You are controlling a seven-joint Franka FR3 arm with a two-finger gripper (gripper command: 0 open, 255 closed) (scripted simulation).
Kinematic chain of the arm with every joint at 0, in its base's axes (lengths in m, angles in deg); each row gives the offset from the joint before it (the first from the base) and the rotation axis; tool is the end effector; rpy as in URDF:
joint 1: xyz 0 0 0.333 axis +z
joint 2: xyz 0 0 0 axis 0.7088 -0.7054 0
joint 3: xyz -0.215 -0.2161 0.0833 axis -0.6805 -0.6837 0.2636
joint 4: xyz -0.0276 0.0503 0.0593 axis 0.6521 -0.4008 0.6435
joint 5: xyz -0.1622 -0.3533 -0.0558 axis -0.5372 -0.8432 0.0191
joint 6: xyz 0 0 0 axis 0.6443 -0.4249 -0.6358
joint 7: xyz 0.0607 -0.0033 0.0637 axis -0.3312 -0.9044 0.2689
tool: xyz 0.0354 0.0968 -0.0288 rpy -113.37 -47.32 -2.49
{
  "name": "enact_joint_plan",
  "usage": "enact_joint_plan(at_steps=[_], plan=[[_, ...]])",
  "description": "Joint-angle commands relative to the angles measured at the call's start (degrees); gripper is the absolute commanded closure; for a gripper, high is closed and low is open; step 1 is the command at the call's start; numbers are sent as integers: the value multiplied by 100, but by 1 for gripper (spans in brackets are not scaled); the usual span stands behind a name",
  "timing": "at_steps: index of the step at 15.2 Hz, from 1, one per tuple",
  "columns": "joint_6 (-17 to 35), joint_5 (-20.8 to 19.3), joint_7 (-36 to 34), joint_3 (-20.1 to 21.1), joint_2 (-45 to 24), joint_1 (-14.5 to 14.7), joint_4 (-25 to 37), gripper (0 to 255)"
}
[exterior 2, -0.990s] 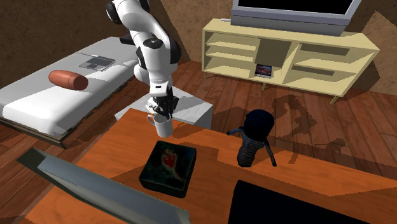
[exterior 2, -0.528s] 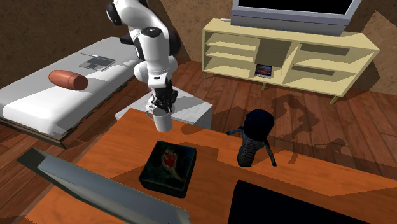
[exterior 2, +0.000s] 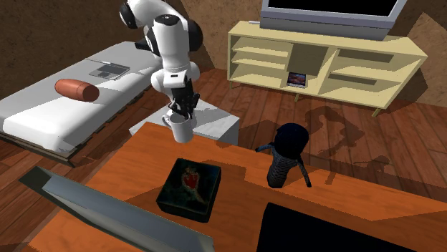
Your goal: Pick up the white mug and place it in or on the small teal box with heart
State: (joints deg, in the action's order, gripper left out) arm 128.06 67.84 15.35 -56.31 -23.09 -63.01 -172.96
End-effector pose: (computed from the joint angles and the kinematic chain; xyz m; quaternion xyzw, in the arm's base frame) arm 0.2455 -0.1757 0.4850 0.9964 -0.0682 0.0475 0.0186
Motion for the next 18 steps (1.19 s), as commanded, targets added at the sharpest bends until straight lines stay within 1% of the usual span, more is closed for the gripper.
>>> enact_joint_plan(at_steps=[1, 9, 13, 18], plan=[[-162, 24, 7, 27, 35, 6, 125, 255], [-710, 123, 22, 122, 2, 57, 707, 255], [-427, 118, 218, -147, -994, 182, 1451, 255], [-261, 251, 524, -486, -2181, 361, 2501, 255]])
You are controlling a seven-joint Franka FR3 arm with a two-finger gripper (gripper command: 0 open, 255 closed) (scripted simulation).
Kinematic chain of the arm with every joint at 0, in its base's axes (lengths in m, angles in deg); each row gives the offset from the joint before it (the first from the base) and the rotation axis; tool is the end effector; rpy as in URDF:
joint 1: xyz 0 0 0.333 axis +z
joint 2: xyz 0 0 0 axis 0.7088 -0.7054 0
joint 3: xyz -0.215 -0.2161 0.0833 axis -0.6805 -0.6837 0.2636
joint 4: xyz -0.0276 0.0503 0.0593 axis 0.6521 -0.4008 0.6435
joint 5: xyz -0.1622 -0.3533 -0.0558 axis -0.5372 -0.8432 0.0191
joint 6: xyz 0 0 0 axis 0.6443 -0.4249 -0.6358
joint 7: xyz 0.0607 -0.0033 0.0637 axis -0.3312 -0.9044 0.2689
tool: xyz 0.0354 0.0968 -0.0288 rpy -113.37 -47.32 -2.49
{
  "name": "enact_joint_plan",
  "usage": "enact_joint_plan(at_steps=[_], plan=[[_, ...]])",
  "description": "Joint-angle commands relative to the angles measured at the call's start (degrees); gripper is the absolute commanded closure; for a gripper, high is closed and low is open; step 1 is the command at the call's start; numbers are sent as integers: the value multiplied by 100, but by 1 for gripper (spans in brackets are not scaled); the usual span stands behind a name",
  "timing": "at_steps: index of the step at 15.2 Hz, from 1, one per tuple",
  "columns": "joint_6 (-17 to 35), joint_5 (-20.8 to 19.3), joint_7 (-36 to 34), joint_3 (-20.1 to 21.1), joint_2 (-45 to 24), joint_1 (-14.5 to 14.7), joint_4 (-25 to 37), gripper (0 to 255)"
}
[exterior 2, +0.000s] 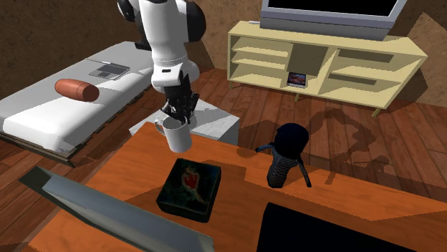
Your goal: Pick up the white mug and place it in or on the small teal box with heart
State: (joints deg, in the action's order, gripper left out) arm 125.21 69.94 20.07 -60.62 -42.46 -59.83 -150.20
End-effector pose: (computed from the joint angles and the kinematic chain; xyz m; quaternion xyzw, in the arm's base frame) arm 0.3170 -0.2487 0.5545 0.9964 -0.0684 0.0473 0.0179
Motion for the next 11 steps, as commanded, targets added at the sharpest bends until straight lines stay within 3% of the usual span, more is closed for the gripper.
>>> enact_joint_plan(at_steps=[1, 6, 11], plan=[[34, 87, 122, -124, -478, 79, 451, 255], [-25, 426, 528, -467, -1656, 218, 1672, 255], [360, 414, 528, -487, -1660, 200, 1290, 255]])
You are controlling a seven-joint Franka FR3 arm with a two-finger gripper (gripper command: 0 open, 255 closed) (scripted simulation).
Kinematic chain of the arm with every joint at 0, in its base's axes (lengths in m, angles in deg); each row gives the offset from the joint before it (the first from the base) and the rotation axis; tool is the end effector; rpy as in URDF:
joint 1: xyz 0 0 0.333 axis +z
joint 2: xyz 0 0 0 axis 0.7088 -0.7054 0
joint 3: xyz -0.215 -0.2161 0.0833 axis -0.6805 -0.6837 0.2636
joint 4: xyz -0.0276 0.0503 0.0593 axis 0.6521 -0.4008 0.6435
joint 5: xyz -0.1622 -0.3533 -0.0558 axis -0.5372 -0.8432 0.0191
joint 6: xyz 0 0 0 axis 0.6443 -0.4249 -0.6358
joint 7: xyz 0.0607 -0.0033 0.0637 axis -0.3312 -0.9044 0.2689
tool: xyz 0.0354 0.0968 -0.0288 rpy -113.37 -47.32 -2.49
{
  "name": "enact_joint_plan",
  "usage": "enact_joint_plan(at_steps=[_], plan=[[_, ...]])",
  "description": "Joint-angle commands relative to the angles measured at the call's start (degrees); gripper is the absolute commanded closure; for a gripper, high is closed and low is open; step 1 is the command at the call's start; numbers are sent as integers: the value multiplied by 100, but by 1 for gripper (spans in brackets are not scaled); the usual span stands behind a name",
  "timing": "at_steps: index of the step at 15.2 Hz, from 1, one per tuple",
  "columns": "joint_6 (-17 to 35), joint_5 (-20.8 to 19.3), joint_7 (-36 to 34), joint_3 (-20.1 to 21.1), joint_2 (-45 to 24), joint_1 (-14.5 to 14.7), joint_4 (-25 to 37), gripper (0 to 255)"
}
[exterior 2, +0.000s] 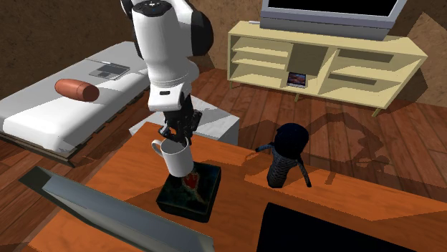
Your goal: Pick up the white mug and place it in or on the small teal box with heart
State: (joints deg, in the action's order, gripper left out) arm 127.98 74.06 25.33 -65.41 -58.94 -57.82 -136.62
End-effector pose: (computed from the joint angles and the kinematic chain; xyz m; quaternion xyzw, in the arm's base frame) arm 0.3825 -0.3102 0.5514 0.9964 -0.0682 0.0469 0.0184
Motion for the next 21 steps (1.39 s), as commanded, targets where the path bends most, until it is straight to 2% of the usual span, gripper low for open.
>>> enact_joint_plan(at_steps=[1, 15, 21], plan=[[160, 0, 4, -13, -17, -4, -141, 255], [1297, 35, 63, -123, -239, -21, -1067, 255], [1297, 35, 63, -123, -239, -21, -1067, 255]])
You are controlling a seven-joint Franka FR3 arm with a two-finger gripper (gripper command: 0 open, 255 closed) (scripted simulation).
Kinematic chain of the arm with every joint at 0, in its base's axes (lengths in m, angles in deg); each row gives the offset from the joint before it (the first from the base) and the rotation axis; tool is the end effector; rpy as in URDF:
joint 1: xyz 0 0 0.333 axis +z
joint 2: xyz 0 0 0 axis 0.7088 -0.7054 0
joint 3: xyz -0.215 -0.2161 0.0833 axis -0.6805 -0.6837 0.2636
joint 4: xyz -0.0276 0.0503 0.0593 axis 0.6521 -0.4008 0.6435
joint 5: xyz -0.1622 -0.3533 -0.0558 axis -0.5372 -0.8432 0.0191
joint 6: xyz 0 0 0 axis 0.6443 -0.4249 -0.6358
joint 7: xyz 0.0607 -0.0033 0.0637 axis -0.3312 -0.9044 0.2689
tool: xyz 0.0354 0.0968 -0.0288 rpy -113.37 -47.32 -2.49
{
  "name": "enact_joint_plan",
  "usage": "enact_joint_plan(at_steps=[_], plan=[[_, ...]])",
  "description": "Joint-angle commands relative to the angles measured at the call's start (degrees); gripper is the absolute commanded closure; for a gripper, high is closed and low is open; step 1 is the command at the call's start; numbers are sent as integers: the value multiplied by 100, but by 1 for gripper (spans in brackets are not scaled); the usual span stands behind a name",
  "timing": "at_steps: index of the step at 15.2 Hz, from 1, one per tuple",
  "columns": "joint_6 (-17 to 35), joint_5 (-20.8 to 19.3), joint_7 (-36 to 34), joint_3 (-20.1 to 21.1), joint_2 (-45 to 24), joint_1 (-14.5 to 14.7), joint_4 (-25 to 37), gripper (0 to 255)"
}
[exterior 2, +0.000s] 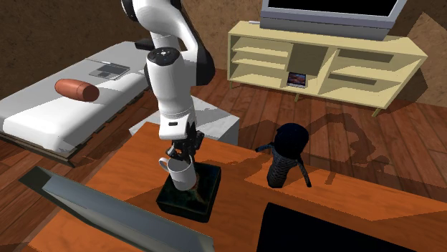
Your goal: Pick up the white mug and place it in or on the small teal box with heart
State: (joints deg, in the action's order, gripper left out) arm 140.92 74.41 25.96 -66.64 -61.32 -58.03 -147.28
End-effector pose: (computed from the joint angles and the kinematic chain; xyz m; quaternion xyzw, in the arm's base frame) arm 0.3829 -0.3104 0.4639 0.9964 -0.0682 0.0471 0.0184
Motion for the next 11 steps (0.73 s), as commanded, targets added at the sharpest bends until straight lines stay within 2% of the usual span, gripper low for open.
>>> enact_joint_plan(at_steps=[1, 2, 3, 8, 11], plan=[[3, 0, 0, 0, -1, 0, -1, 255], [3, 0, 0, 0, -1, 0, -1, 255], [3, 0, 0, 0, 0, 0, -1, 0], [2, 0, 0, 0, 0, 0, -1, 0], [-586, -63, -57, 70, 224, -6, 375, 0]])
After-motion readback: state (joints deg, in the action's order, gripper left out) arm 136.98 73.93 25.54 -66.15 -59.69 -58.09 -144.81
